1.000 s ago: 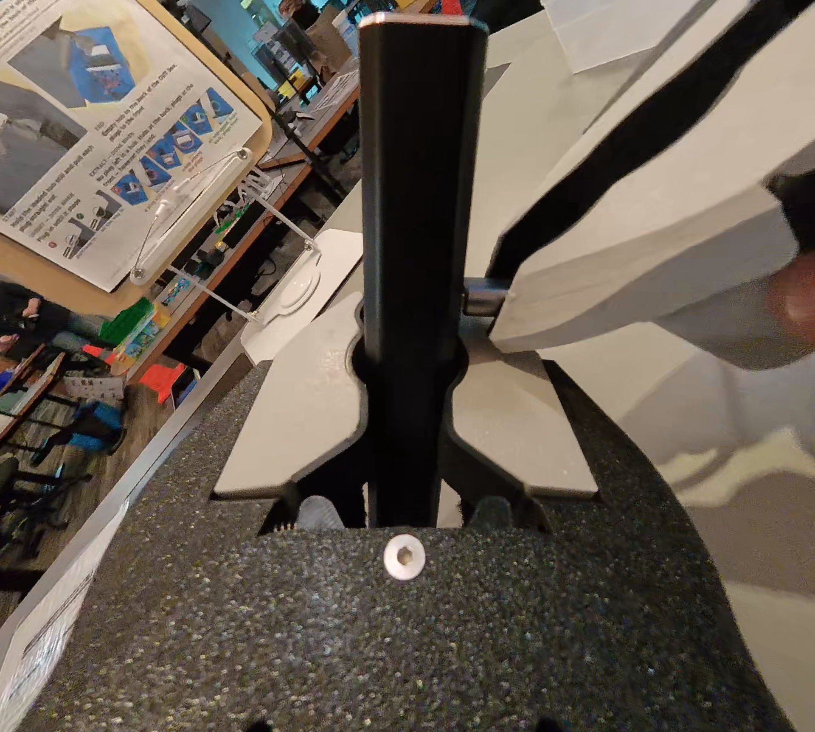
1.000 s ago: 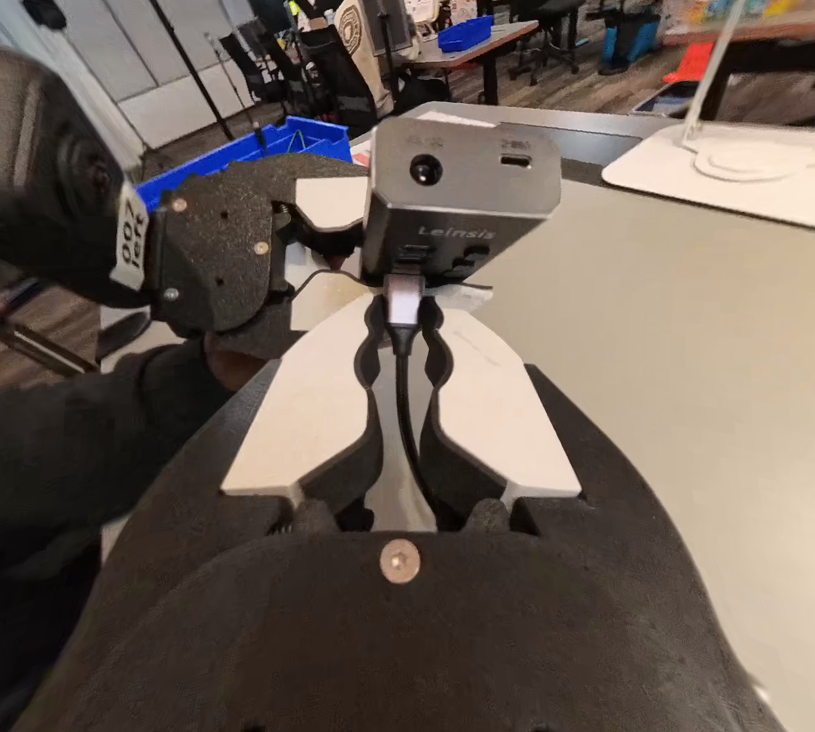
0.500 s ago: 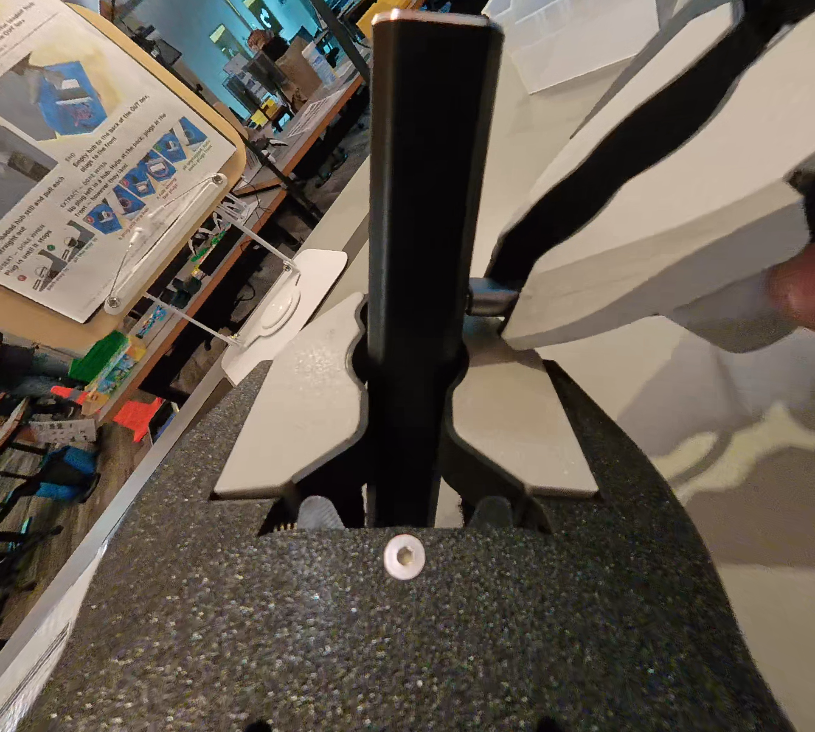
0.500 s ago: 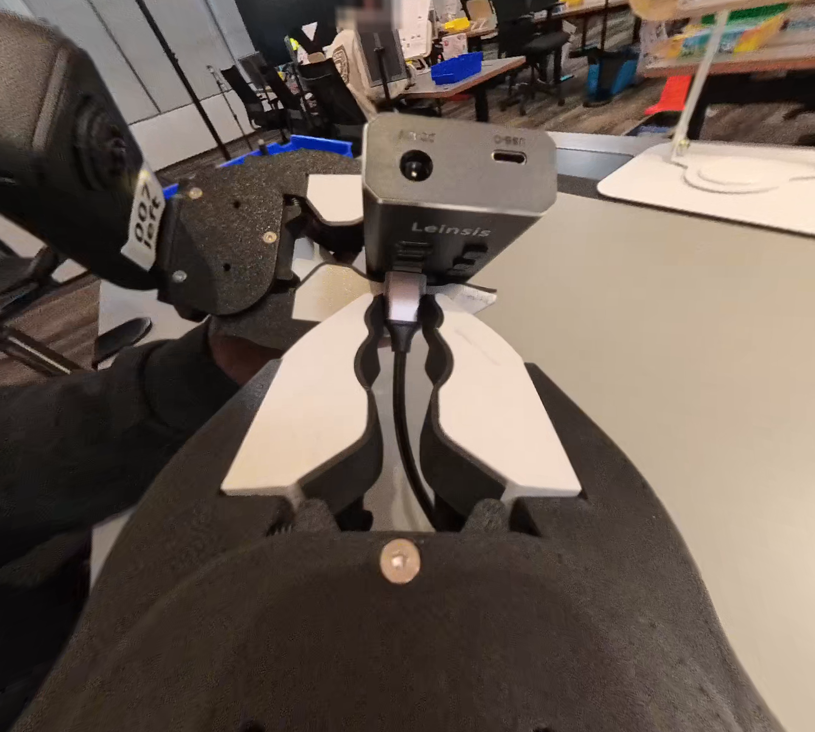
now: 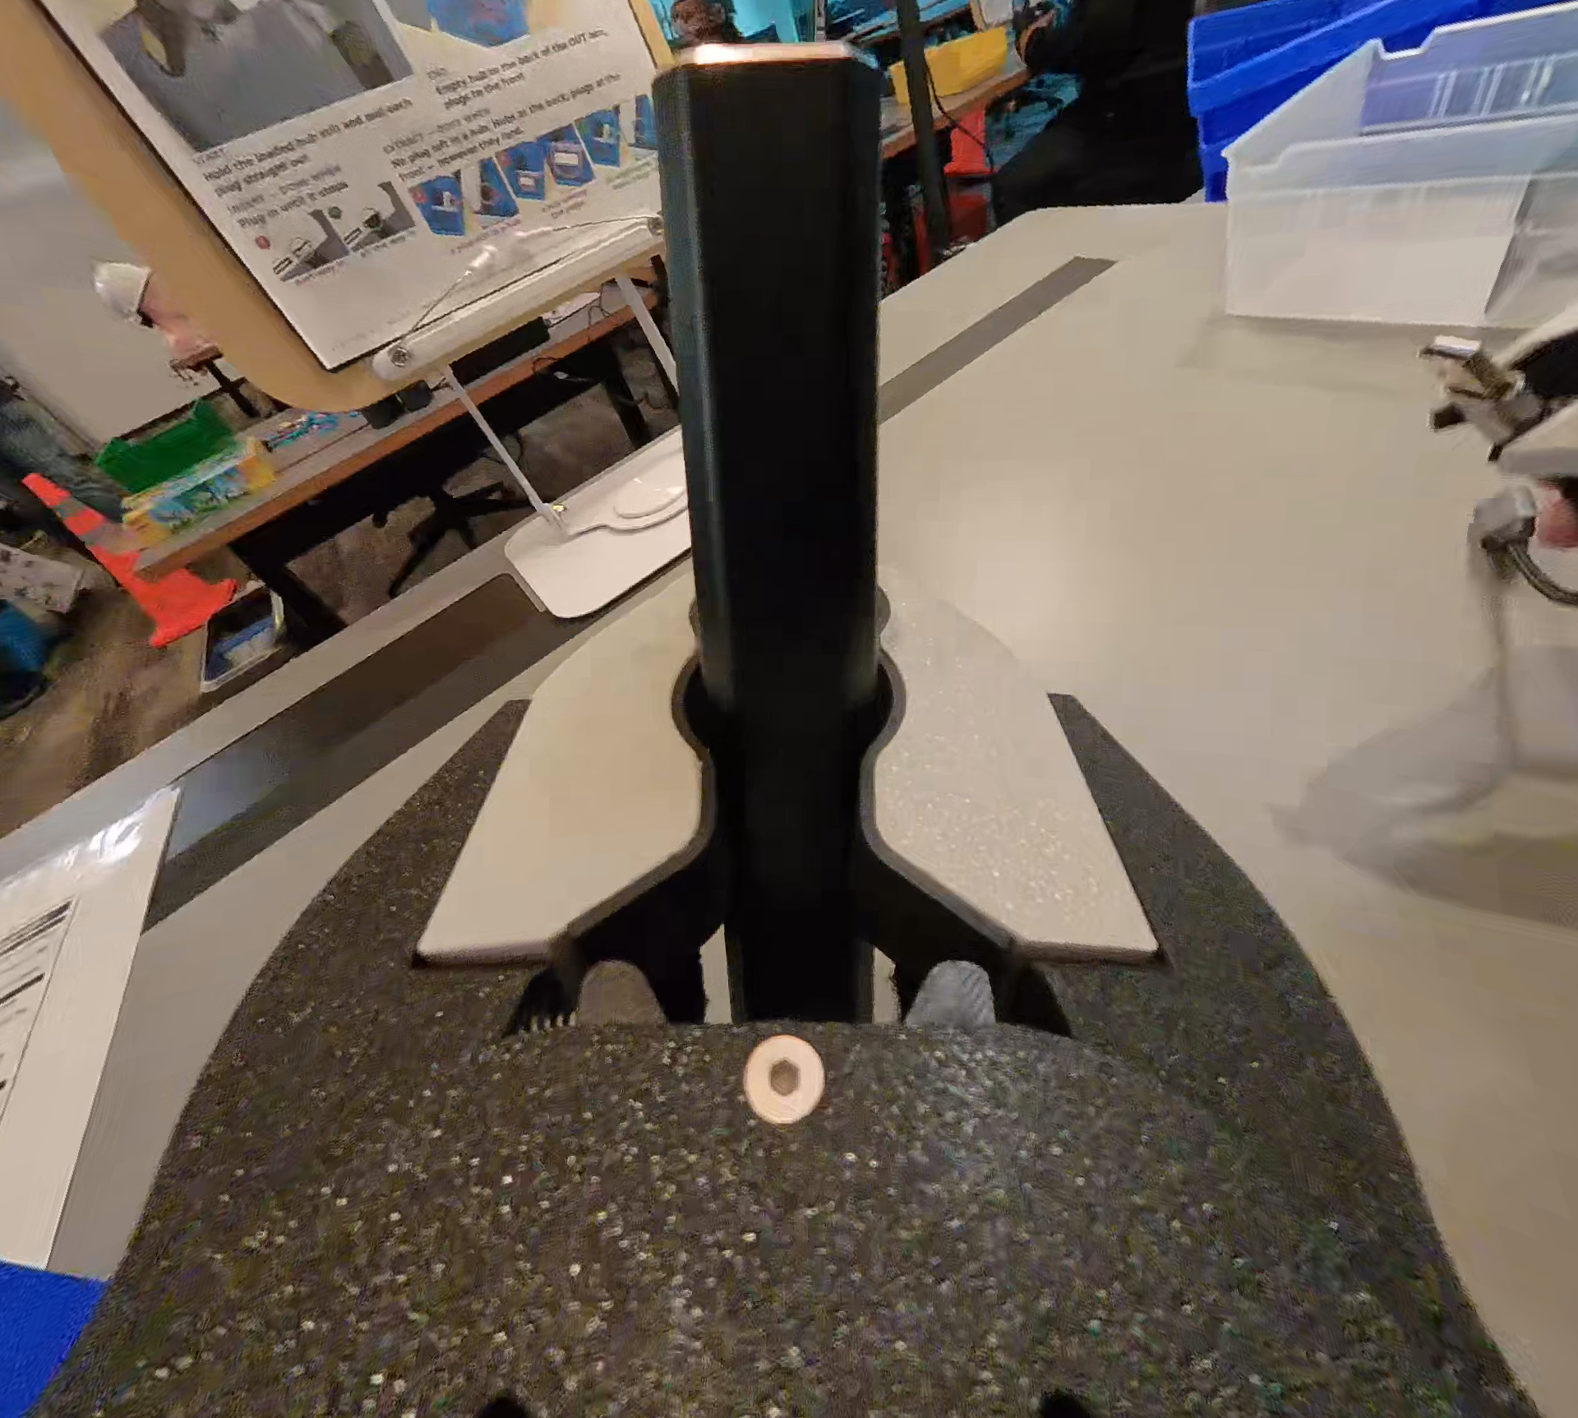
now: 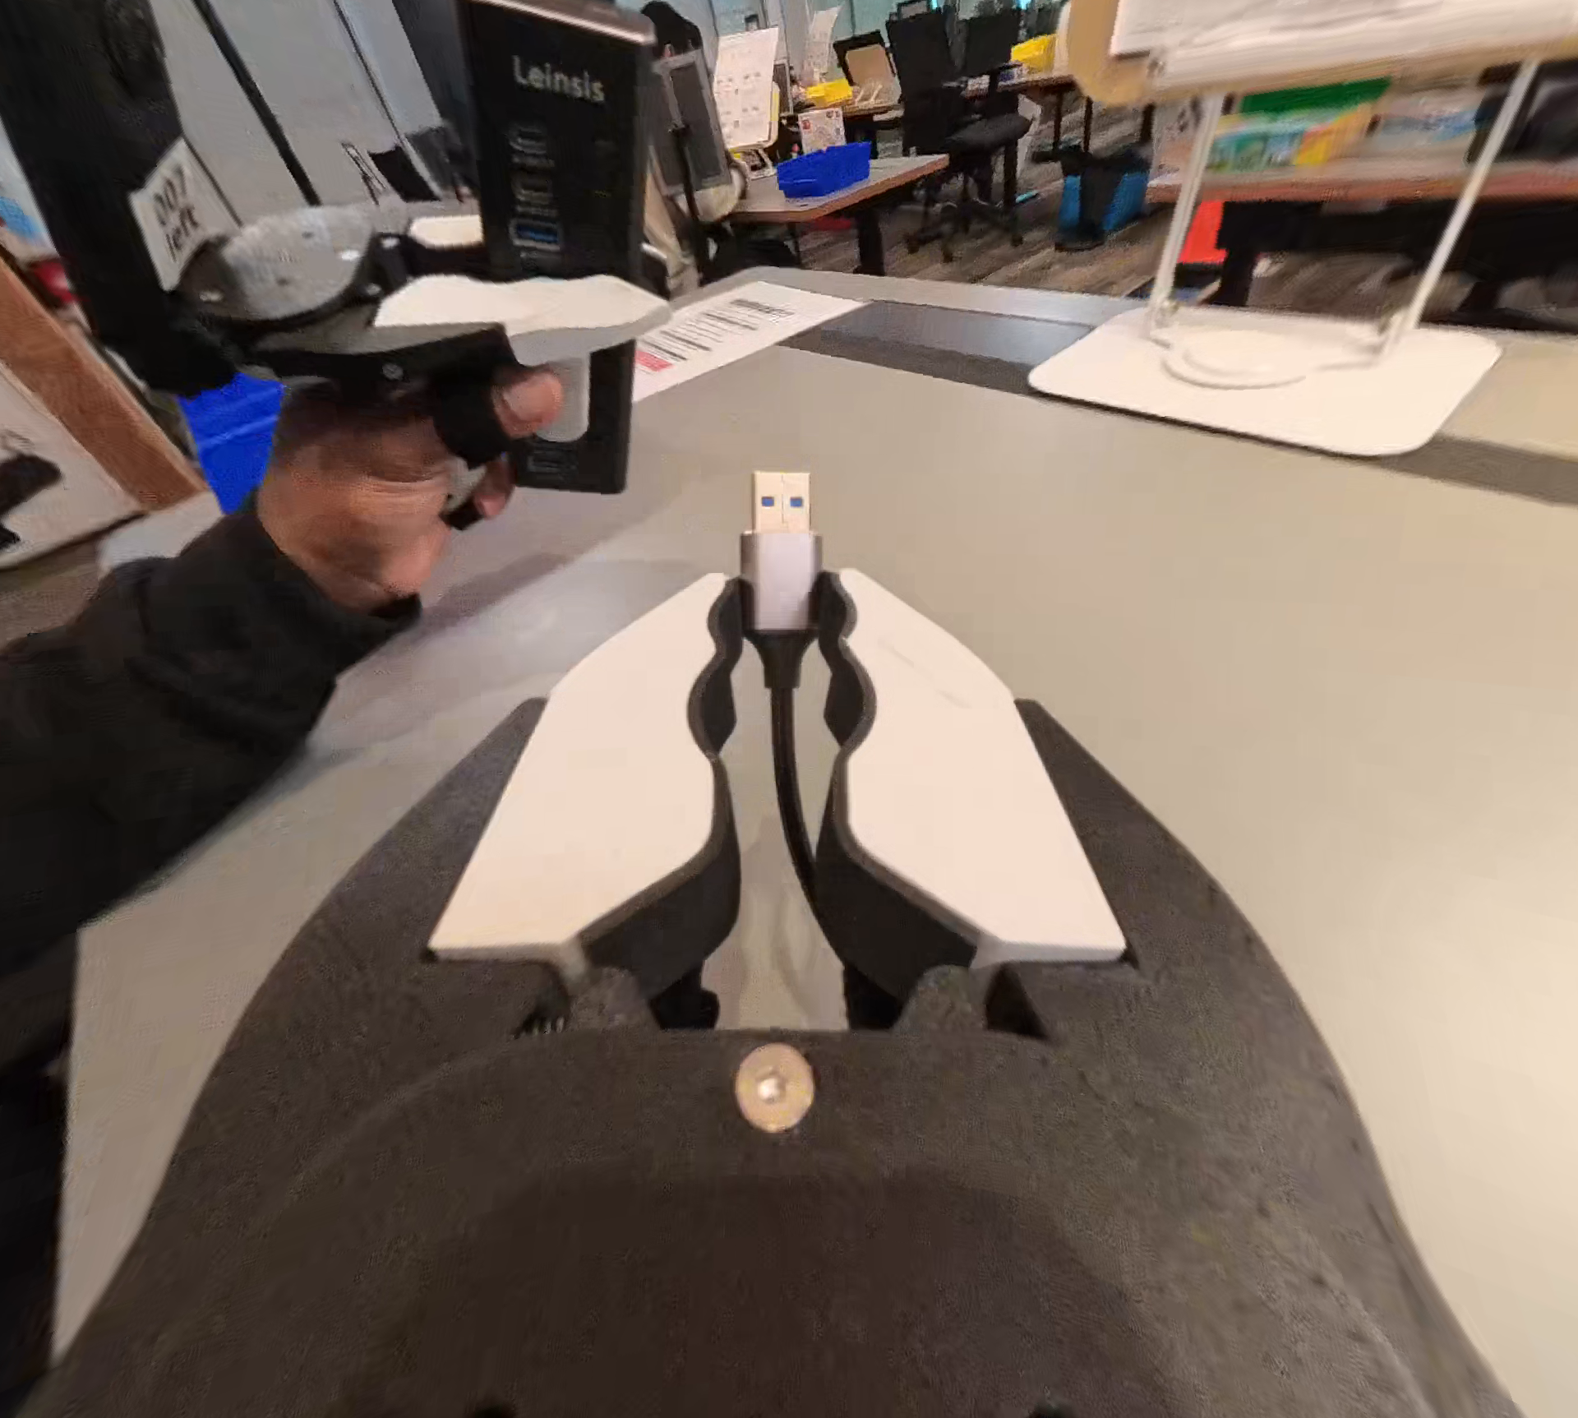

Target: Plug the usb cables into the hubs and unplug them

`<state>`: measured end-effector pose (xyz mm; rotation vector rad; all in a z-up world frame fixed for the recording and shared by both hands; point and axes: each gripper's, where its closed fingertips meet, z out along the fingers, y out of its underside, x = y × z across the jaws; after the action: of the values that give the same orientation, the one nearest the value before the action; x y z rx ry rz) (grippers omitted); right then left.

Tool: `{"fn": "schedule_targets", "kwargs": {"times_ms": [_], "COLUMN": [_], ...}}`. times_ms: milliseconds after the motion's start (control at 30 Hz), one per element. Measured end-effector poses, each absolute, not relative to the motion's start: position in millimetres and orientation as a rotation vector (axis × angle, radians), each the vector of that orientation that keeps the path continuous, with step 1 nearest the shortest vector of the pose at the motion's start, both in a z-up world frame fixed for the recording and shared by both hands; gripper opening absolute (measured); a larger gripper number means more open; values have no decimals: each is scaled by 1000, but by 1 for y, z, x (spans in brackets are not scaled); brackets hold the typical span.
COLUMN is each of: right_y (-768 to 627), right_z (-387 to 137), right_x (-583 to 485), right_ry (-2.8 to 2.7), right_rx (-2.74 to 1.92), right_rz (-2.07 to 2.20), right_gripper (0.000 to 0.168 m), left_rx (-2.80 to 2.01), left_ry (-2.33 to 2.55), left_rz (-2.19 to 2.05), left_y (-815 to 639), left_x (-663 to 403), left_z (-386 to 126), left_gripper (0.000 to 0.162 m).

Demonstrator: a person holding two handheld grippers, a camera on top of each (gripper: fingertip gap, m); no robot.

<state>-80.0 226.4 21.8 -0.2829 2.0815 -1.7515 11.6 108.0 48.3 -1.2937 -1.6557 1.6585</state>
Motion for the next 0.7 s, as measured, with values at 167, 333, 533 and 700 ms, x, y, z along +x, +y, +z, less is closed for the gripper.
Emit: {"fn": "schedule_targets", "kwargs": {"times_ms": [167,333,533,700], "right_y": [243,277,325,345], "right_z": [67,141,192,116], "right_x": [-97,-162,-286,-381], "right_ry": [2001,1921,2202,2689], "right_rx": [-381,-381,-321,-274], "right_rz": [-1781,-1799,-2007,-1832], "right_gripper": [17,17,17,17], "left_rx": [-1420,-1514,-1554,-1559], "left_ry": [-1597,-1609,-1627,-1615], "left_rz": [1455,1342,1299,1290], "left_y": [133,145,150,154], "left_x": [-8,-21,-25,-28], "left_z": [23,1,-9,-9], "left_gripper": [29,29,29,29]}}
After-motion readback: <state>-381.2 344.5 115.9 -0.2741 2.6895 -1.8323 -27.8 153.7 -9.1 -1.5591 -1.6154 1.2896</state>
